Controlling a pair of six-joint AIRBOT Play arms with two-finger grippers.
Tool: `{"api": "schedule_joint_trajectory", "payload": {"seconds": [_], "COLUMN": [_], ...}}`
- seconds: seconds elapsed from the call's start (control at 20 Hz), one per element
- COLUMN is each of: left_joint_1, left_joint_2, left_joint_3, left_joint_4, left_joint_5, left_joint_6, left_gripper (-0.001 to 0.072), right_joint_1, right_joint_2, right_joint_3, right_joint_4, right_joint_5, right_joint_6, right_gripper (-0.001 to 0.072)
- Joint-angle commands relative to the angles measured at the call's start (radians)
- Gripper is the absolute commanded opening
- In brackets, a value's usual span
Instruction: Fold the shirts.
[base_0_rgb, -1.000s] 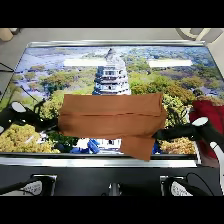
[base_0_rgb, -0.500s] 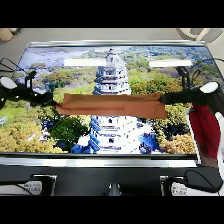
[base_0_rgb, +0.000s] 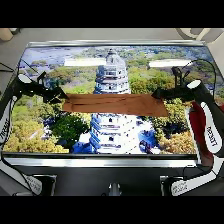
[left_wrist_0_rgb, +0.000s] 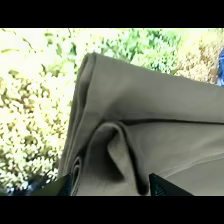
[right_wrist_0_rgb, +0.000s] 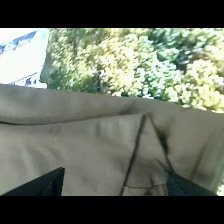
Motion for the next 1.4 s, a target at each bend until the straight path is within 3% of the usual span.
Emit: {"api": "schedule_joint_trajectory", "payload": {"seconds": [0.0,0.15,0.35,0.7,0.75,0.8,0.85,0.95,1.0,1.2,1.35], "left_joint_1": [0.022,0.055,0.046,-0.082,-0.109,-0.137,-0.17,-0.252,-0.302,-0.524,-0.642], "left_joint_2": [-0.023,0.039,0.163,0.322,0.327,0.325,0.318,0.287,0.26,0.068,-0.067], "left_joint_3": [0.055,0.105,0.108,0.108,0.108,0.108,0.106,0.088,0.08,0.078,0.079], "left_joint_4": [-0.027,-0.027,-0.027,-0.028,-0.028,-0.028,-0.028,-0.028,-0.028,-0.039,-0.219], "left_joint_5": [-0.029,-0.061,-0.056,-0.056,-0.056,-0.056,-0.055,-0.007,0.033,0.178,0.272], "left_joint_6": [-0.007,-0.003,0.024,0.024,0.024,0.024,0.024,0.024,0.023,-0.023,-0.07], "left_gripper": [0.058,0.0578,0.057,0.057,0.057,0.057,0.0532,0.0108,0.0028,0.0027,0.0027], "right_joint_1": [-0.027,-0.123,-0.159,-0.051,-0.034,-0.027,-0.027,-0.03,-0.03,-0.029,-0.027], "right_joint_2": [-0.004,0.0,-0.07,-0.172,-0.173,-0.168,-0.154,-0.1,-0.065,0.108,0.253], "right_joint_3": [0.053,0.072,0.069,0.069,0.07,0.075,0.075,0.075,0.077,0.077,0.077], "right_joint_4": [-0.045,-0.181,-0.135,0.005,0.018,0.04,0.085,0.131,0.131,0.131,0.128], "right_joint_5": [0.126,0.255,0.386,0.283,0.259,0.259,0.262,0.266,0.276,0.425,0.559], "right_joint_6": [-0.122,-0.045,-0.04,0.016,0.025,0.024,0.024,0.022,0.021,0.022,0.034], "right_gripper": [0.0715,0.0718,0.0718,0.0713,0.0654,0.0403,0.0051,0.0019,0.0019,0.0018,0.0018]}}
